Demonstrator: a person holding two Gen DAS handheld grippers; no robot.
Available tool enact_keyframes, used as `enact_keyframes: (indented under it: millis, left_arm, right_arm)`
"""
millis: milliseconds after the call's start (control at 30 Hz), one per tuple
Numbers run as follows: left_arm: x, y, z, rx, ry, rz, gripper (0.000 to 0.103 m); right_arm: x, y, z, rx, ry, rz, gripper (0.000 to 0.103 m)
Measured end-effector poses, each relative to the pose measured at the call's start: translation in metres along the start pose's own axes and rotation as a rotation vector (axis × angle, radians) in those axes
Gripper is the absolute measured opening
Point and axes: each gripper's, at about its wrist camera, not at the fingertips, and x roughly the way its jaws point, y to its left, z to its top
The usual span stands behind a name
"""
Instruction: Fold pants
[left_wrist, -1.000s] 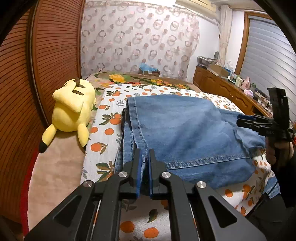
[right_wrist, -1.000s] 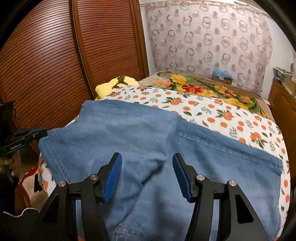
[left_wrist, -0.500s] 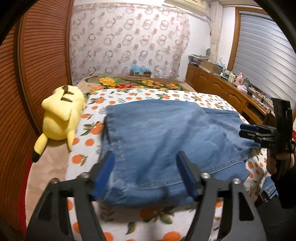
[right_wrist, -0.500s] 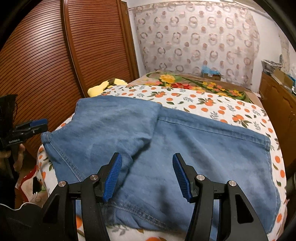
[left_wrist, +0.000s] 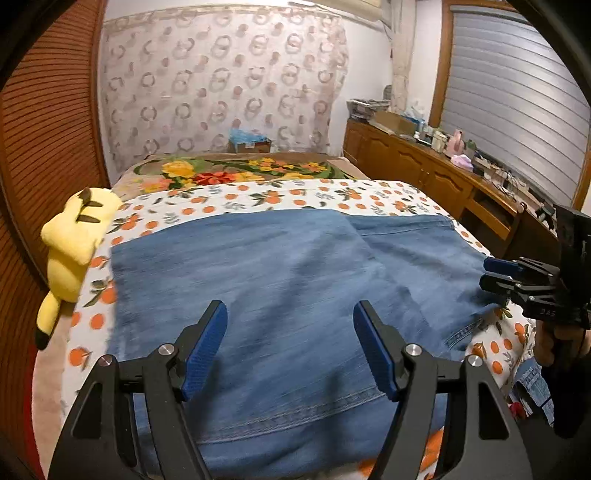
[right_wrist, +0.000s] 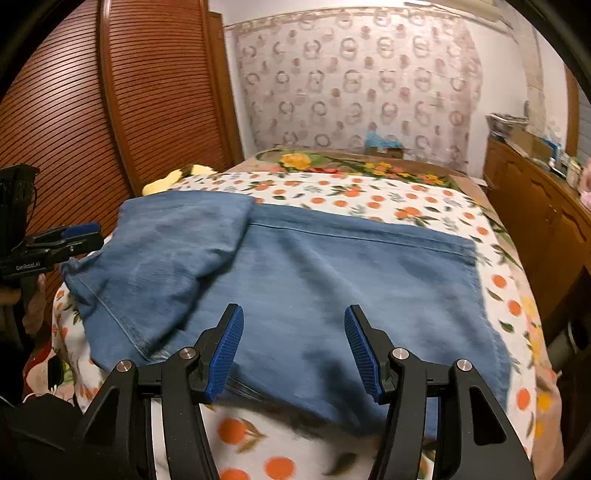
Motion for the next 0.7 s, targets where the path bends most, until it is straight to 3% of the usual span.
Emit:
enact_keyframes:
  millis: [700]
  left_arm:
    - [0.038, -0.071, 0.008, 0.116, 0.059, -0.073, 0.072]
  right_arm:
    - [-0.059, -0.062, -0.038, 0.090, -0.032, -0.149, 0.059]
